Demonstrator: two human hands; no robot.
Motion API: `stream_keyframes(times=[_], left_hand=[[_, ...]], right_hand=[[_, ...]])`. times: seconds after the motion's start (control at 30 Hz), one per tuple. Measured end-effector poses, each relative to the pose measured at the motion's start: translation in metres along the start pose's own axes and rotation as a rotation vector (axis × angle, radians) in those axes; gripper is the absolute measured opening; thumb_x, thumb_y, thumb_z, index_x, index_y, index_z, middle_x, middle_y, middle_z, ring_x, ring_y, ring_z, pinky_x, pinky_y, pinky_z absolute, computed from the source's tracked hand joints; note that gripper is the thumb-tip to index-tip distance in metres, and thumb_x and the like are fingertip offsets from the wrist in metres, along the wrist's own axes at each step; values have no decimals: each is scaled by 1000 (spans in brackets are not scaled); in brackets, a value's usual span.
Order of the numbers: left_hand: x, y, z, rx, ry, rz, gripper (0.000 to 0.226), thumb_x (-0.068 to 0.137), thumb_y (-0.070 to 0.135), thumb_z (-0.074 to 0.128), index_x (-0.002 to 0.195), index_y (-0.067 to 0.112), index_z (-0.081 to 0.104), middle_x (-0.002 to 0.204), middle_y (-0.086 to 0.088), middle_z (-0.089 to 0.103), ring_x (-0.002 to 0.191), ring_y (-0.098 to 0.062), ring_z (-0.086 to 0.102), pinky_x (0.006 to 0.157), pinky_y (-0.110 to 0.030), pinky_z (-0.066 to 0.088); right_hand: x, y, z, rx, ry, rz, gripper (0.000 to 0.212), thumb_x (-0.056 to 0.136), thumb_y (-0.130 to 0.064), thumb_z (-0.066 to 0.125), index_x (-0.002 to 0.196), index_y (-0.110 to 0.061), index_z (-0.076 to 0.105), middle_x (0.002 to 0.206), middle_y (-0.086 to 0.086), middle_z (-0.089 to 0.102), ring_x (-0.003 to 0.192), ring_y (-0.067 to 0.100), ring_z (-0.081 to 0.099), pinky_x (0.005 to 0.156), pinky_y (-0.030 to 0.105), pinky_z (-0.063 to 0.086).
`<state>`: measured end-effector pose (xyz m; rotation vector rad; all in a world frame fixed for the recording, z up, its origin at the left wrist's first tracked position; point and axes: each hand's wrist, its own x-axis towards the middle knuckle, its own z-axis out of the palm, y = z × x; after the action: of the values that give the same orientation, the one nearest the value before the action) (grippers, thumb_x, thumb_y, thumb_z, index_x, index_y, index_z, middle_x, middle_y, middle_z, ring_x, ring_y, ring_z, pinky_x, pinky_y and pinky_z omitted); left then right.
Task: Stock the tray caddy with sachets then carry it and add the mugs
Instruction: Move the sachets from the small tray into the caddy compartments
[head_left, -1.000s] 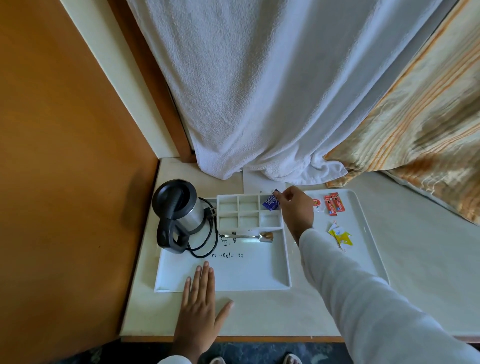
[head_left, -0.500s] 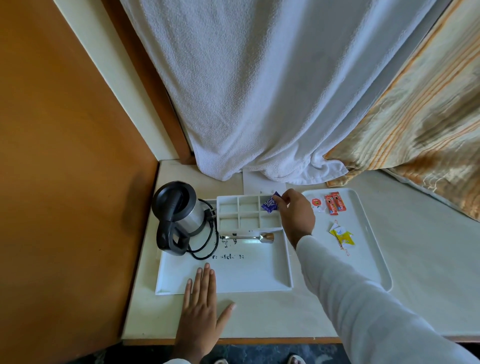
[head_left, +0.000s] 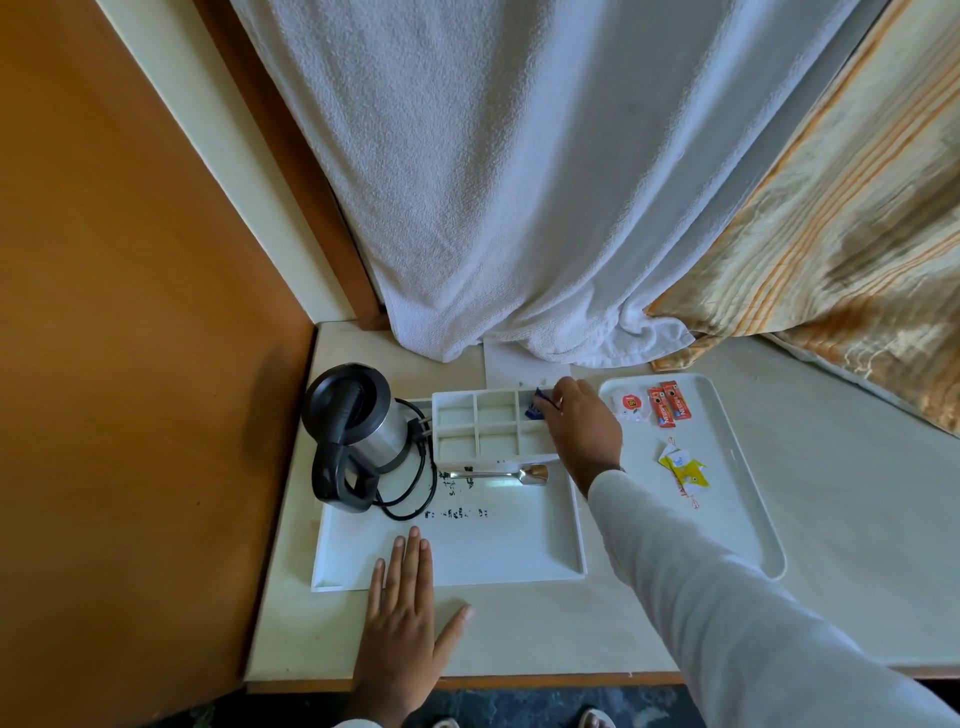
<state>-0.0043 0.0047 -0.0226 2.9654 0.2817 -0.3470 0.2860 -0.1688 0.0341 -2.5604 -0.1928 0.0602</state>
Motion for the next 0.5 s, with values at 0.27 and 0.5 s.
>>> stream_keyframes(times=[0.27, 0.5], left_hand=[[-2, 0, -2, 2, 18, 8, 98, 93, 75, 33, 159, 4, 16, 170, -15, 12, 156, -32, 19, 121, -52, 21], [-2, 1, -3, 1, 28, 22, 97, 92, 72, 35, 157, 2, 21, 169, -17, 16, 155, -34, 22, 121, -53, 21]], right_hand=[[-1, 46, -41, 437, 227, 354, 32, 93, -49, 68, 92, -17, 66, 87, -4, 68, 84, 21, 65, 67, 24, 41], [-29, 142, -89, -42, 18, 355, 46, 88, -29, 81, 122, -1, 71, 125, 20, 67, 117, 40, 61, 105, 44, 45]])
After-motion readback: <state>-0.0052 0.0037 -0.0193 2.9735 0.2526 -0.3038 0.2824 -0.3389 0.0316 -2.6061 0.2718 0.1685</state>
